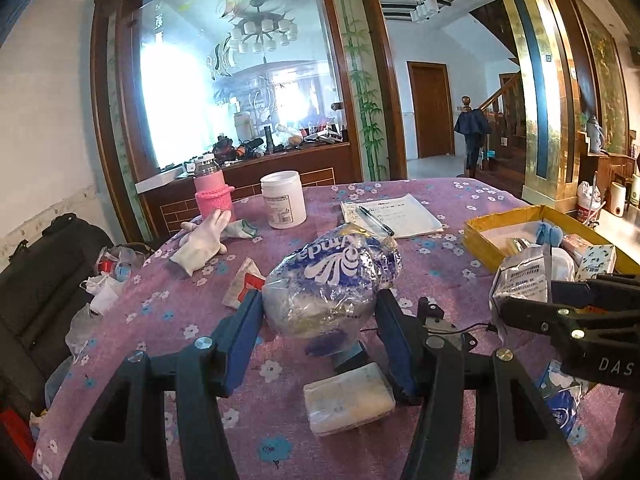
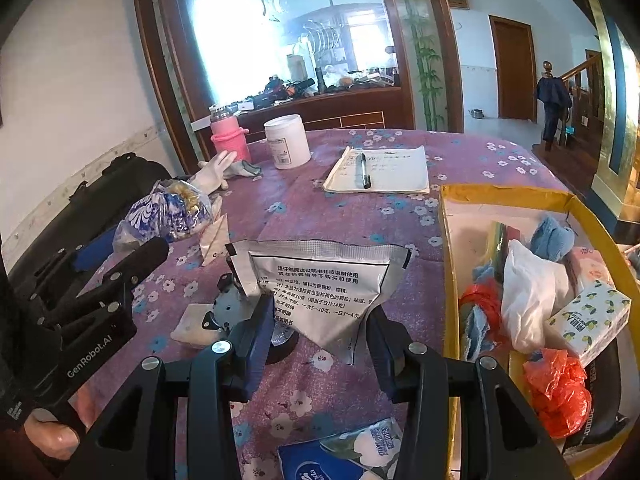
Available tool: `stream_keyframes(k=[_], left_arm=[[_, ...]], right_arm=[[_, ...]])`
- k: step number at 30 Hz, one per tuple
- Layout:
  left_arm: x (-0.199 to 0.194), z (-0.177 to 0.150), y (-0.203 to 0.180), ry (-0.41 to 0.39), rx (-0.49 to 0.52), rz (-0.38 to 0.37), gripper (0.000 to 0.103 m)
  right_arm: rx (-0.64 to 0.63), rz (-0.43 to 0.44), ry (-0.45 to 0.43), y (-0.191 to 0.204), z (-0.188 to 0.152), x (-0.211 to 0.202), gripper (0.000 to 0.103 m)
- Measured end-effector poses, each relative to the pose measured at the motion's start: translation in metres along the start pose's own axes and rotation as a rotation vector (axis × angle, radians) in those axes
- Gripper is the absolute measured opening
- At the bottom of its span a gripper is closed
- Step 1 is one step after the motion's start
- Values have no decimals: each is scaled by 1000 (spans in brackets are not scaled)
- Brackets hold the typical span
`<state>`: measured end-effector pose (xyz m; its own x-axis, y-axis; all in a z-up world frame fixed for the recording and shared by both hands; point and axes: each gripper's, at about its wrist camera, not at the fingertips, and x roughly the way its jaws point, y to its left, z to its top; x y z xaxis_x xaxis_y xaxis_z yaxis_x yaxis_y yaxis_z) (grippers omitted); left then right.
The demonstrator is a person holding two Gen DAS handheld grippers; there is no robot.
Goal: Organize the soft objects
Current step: 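Hold the Vinda bag with the left tool while the right tool holds the wipes packet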
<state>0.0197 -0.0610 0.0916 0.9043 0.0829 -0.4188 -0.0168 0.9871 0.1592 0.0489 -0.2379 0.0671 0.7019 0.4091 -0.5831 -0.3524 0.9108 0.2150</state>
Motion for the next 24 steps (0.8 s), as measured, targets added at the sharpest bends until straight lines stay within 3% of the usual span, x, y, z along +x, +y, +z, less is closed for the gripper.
stream_keyframes(k=[24], left_arm=[[-6, -3, -8, -35, 39, 28, 57]], right_arm=[[23, 10, -16, -5, 3, -6, 48]])
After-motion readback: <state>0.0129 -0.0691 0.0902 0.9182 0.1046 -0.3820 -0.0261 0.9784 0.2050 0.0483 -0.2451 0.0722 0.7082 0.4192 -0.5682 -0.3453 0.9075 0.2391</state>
